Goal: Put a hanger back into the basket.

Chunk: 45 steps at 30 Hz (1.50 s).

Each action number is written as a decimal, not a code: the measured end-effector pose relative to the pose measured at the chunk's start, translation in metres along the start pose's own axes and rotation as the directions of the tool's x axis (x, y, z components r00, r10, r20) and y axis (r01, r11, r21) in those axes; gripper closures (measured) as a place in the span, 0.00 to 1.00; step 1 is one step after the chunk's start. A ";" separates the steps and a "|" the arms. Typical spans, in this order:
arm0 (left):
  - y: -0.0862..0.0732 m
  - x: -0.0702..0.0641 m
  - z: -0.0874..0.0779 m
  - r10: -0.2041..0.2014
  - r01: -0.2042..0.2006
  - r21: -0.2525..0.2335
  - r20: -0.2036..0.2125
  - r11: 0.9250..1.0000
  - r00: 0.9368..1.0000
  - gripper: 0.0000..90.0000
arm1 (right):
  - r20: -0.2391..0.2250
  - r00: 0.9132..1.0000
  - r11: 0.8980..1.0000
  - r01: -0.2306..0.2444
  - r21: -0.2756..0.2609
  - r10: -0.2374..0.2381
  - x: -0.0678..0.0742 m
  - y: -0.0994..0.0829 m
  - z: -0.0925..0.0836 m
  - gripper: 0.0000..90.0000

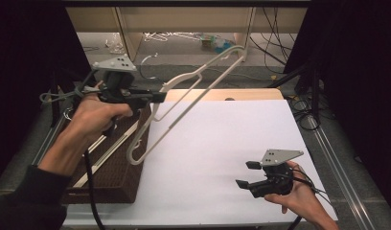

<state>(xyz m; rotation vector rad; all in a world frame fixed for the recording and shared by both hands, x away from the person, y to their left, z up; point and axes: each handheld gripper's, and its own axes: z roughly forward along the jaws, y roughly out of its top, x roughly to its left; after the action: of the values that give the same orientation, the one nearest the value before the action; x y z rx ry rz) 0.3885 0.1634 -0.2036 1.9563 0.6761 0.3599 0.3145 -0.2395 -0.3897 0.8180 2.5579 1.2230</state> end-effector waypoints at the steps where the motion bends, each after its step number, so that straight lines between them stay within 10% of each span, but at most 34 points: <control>1: -0.002 0.005 -0.005 -0.011 0.011 -0.007 -0.011 1.000 1.000 0.95 | 0.002 1.000 1.000 -0.003 0.002 0.003 0.000 -0.001 0.001 0.33; 15: -0.034 0.059 -0.055 -0.045 0.049 0.016 -0.176 0.999 0.983 0.95 | 0.003 1.000 1.000 -0.023 0.019 0.023 -0.001 -0.010 0.009 0.30; 34: -0.112 0.112 -0.083 -0.047 0.072 0.092 -0.253 0.993 0.966 0.95 | 0.000 0.999 0.999 -0.034 0.034 0.034 0.000 -0.015 0.011 0.27; 45: -0.147 0.121 -0.089 -0.053 0.098 0.150 -0.275 0.984 0.960 0.95 | 0.002 1.000 0.999 -0.027 0.036 0.027 0.000 -0.017 0.012 0.27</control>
<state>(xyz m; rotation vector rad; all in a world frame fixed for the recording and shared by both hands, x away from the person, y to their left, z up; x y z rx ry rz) 0.3949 0.3508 -0.2972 2.0474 0.9802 0.5457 0.3124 -0.2397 -0.4105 0.8635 2.5838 1.1864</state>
